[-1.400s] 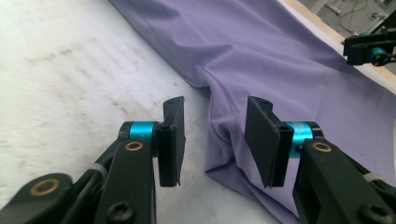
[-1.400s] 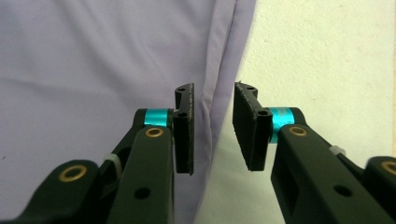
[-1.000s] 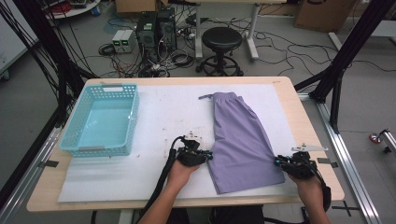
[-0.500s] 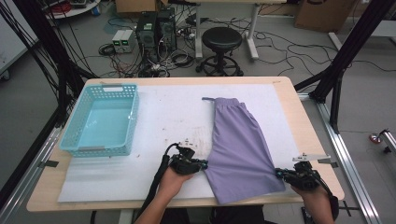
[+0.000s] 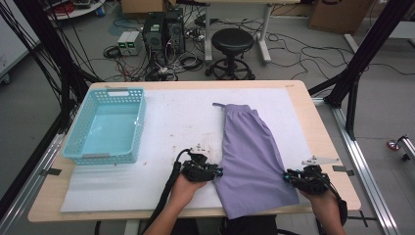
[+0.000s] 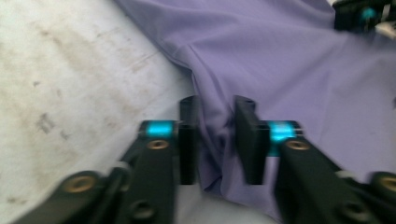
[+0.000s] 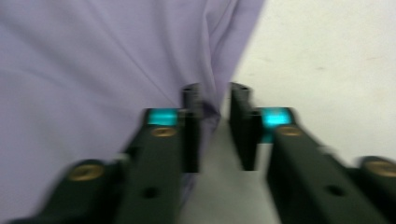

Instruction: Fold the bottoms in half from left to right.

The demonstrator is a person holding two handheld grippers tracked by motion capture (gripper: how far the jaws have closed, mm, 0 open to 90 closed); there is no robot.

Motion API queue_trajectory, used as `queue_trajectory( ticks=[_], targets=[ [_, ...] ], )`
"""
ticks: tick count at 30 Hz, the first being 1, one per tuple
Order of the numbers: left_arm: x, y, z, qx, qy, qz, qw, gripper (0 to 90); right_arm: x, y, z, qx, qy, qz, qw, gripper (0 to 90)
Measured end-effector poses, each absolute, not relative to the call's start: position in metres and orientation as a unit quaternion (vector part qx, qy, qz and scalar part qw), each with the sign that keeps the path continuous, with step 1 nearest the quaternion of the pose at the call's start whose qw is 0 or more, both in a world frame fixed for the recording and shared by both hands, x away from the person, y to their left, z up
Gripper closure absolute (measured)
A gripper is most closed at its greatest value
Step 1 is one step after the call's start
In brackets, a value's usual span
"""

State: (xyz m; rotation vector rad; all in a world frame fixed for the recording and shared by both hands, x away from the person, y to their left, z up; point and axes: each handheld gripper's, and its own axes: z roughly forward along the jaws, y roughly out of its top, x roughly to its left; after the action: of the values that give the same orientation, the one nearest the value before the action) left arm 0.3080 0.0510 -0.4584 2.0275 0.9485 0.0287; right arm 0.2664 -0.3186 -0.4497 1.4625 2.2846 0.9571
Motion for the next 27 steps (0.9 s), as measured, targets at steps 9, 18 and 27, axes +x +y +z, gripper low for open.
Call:
queue_trajectory(
  ticks=[9, 18, 27],
  targets=[
    [0.297, 0.054, -0.456, 0.83, 0.364, -0.011, 0.422, 86.1, 0.248, -0.323, -0.445, 0.498, 0.801, 0.316, 0.103, 90.0],
    [0.304, 0.068, -0.449, 0.795, 0.379, 0.03, 0.472, 54.7, 0.283, -0.325, -0.423, 0.477, 0.775, 0.384, 0.158, 49.2],
    [0.316, 0.093, -0.439, 0.76, 0.378, 0.099, 0.519, 33.5, 0.388, -0.285, -0.407, 0.458, 0.778, 0.391, 0.181, 52.9]
  ],
)
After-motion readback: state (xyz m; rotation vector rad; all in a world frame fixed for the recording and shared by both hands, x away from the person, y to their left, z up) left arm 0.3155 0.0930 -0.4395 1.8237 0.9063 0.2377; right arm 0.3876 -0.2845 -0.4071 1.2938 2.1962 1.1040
